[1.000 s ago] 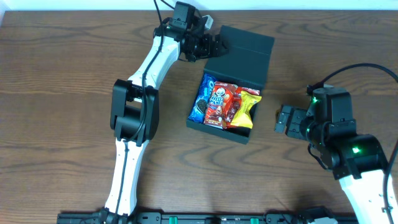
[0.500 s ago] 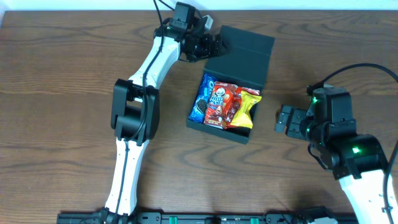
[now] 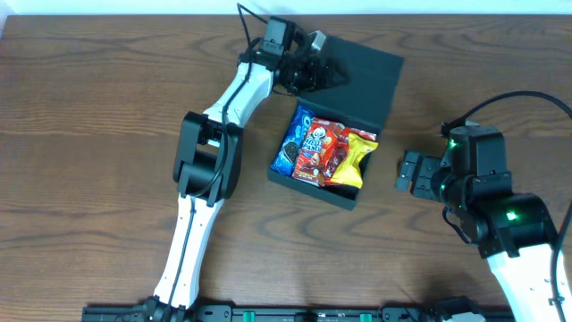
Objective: Pack container
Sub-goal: 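Push the black lid forward with the left gripper to tilt it, then swing the lid down over the box with the left gripper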
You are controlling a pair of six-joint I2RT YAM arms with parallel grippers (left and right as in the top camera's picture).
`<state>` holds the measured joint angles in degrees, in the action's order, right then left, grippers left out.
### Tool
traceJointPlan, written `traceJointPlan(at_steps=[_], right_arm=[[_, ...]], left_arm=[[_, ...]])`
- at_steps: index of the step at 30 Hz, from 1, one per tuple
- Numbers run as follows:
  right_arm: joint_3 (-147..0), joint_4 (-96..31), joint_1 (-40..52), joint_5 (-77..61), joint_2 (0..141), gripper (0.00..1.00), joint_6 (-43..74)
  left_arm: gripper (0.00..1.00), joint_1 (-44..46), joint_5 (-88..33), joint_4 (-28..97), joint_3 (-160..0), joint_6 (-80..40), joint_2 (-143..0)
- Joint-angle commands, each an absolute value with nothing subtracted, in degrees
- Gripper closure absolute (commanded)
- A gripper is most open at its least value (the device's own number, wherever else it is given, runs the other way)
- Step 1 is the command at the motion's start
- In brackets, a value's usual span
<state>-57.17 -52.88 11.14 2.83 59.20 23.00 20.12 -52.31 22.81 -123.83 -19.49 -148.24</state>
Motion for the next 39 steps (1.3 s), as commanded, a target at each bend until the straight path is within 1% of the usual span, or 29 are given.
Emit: traceJointPlan(at_steps=[1, 9, 13, 16, 22, 24, 32, 39], right_arm=[[-58.1, -52.9, 11.7, 4.1, 59.3, 0.01, 23.3], [-58.1, -53.0, 11.7, 4.1, 59.3, 0.01, 23.3], [-58.1, -53.0, 11.7, 4.1, 59.3, 0.01, 23.3], [-58.1, -53.0, 11.7, 4.1, 59.3, 0.01, 23.3], [-58.1, -53.0, 11.7, 4.1, 59.3, 0.01, 23.3], [-58.1, -53.0, 11.7, 4.1, 59.3, 0.01, 23.3], [-58.1, -53.0, 11.7, 4.4, 59.3, 0.01, 23.3], [-58.1, -53.0, 11.7, 4.5, 59.3, 0.01, 23.3]], left_arm=[[0.05, 20.3, -56.6, 21.8, -124.7, -19.3, -148.5], [0.05, 19.4, -60.3, 19.8, -124.9, -19.3, -148.3], [0.05, 18.7, -61.6, 20.8, -127.6, -18.3, -148.2], [0.05, 18.6, -60.9, 25.9, -131.3, -14.9, -148.2], [0.04, 19.1, -55.0, 42.4, -139.5, -3.9, -148.2], [0.05, 19.2, -54.8, 45.7, -141.1, -1.7, -148.2], [0.04, 19.2, -54.6, 52.2, -144.9, 1.6, -148.1], [0.05, 19.2, -49.5, 58.1, -146.4, 5.4, -145.2]])
